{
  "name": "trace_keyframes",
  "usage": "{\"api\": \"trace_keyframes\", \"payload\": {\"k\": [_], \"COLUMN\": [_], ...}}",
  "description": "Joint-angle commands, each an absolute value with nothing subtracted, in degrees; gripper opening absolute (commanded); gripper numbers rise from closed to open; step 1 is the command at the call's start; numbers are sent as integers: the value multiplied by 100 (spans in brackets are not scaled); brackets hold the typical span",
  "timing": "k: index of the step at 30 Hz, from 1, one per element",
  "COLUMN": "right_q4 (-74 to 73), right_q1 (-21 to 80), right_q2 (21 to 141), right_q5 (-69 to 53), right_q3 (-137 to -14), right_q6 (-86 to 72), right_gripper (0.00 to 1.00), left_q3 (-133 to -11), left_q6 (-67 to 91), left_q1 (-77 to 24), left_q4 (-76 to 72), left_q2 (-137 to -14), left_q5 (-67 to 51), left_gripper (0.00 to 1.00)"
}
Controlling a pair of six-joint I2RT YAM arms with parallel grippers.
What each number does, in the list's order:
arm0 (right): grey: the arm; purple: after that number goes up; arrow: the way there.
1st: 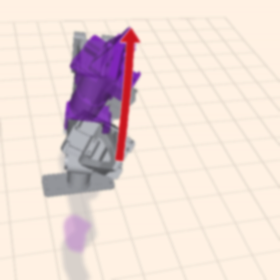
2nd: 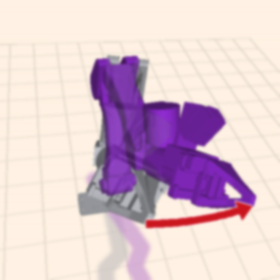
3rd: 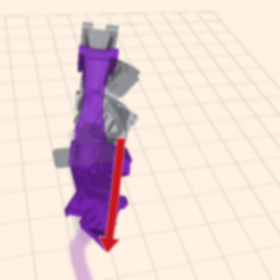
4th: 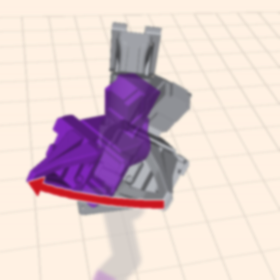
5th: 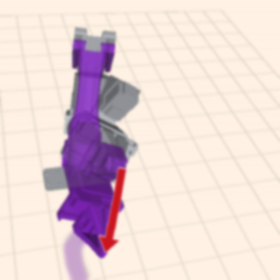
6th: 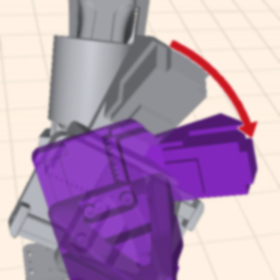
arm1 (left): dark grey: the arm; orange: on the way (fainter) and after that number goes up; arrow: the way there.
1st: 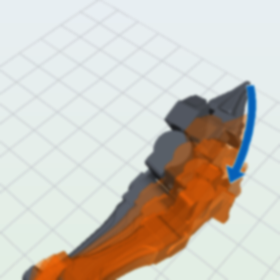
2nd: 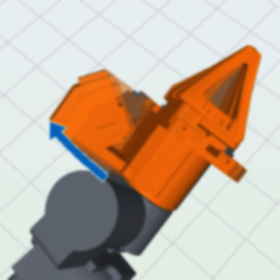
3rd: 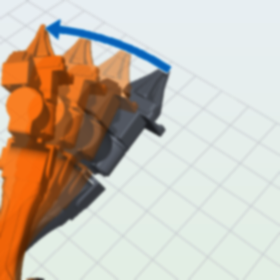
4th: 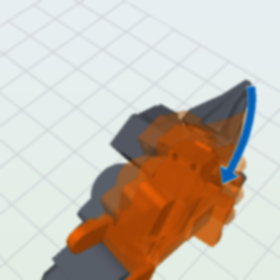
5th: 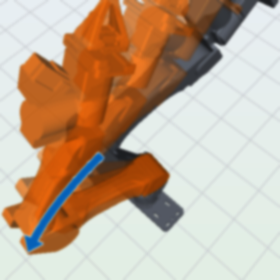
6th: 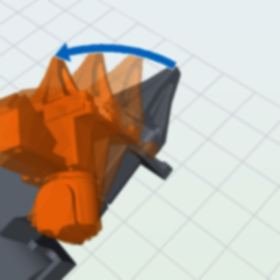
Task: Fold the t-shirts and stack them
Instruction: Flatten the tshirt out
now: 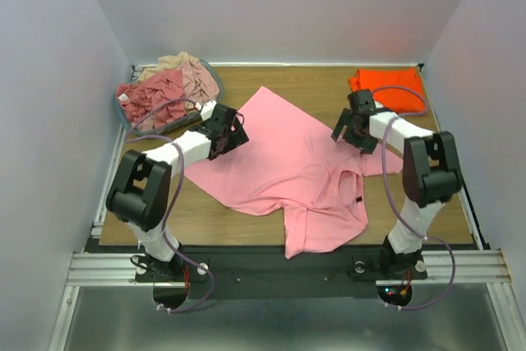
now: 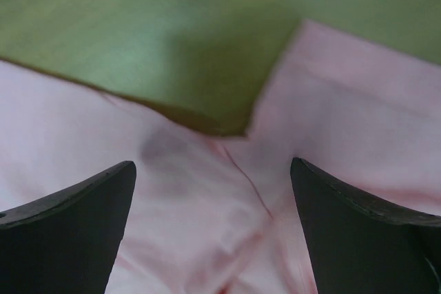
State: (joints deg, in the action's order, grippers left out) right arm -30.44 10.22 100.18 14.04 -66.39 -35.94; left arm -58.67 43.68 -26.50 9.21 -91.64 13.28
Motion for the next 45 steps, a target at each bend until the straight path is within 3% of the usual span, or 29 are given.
{"api": "trace_keyframes", "payload": {"k": [1,5,9,16,22,26,31,36,45], "right_q4": [-2373,-2303,-2285,-2329,-2443,-2452,-2470,-2452,-2443], "right_q1": [1072,1107,1432,1837,1846,1846,1846,1846,1767], "right_q2": [10949,12081,12892,14219,13846,12557,10769,9275,8728], "right_q5": [677,-443,-677,-1160,-712,-343,412,54,624], "right_q3": [-7540,-8278,-9244,-11309,-11945,-11024,-8784,-6383,-4642], "right_q6": [-2628,-2033,-1136,-308,-264,-605,-1650,-2899,-3699], "right_gripper": [100,100,100,100,100,100,100,100,100], "left_q3": [-6065,-5679,-4855,-3130,-3707,-4341,-4500,-4272,-4078], "left_q6": [3929,4025,4227,4853,4905,4650,4614,4667,4579], "left_q1": [-2488,-2382,-2373,-2425,-2435,-2435,-2426,-2426,-2364], "left_q4": [826,852,1177,942,1423,1582,1634,1565,1134], "left_q2": [-9667,-9695,-9335,-7807,-6698,-6741,-6811,-6662,-7268], "left_q5": [844,983,1151,485,904,1072,1292,1485,1477], "left_gripper": [98,98,98,98,98,98,98,98,98]}}
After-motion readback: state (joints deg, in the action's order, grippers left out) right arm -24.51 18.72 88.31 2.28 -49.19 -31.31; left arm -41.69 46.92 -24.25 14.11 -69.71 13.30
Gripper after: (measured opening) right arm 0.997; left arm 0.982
